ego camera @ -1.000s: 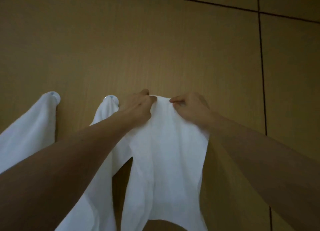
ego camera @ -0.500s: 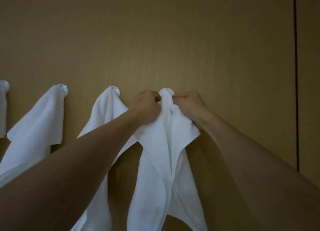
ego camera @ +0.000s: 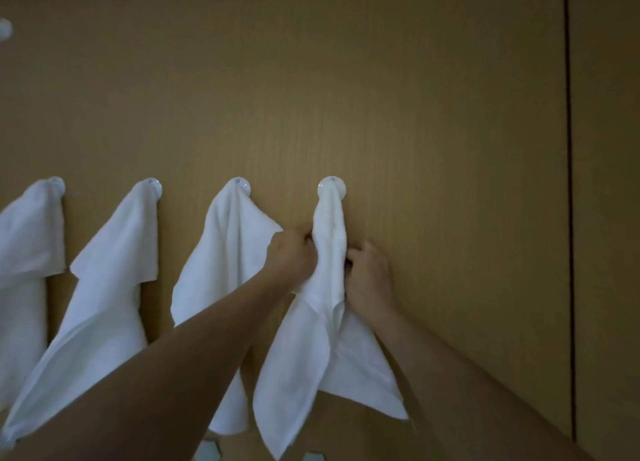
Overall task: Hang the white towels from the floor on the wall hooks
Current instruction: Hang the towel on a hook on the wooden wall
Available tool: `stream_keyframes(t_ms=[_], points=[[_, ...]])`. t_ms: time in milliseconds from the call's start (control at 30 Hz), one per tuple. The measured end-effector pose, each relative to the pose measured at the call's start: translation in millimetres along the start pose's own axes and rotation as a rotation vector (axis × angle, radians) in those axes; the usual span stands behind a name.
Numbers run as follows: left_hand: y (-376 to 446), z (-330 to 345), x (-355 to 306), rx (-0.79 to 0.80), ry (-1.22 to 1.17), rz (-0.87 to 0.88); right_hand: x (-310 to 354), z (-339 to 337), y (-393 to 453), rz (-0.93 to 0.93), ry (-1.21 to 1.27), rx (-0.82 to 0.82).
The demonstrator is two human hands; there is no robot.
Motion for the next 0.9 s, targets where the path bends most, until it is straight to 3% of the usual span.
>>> stream_keyframes(t_ms=[133,267,367,567,900], points=[[-23.3,0.9,15.0,0.11,-0.054,-0.086,6.7,-4.4,-23.0,0.068,0.057,0.184],[-38.0,-16.2,33.0,0.247,-0.015,0.011,16.7,-17.0,-49.5,0.196,-0.025,0.267],[-50.8,-37.7,45.4,0.228,0.002,0.1,26.2,-27.3,-74.2,0.263,-0.198,0.235],[-76.4,-72.8,49.3,0.21,-0.184,0.166,68.1,-55.2,-136.3,0.286,-0.493,0.117],[-174.3,-95.1,-38.9,0.477,-0.465,0.428,161.5,-149.8,-242.0,0.445,-0.996,0.043]])
Point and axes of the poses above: each hand's wrist, its own y-axis towards the middle knuckle, its own z-axis out of the palm, x = y × z, the point moved 1 cm from there along y, towards the middle knuckle, and after that the axes turned 4 degrees about -x, right-handed, at the moved point
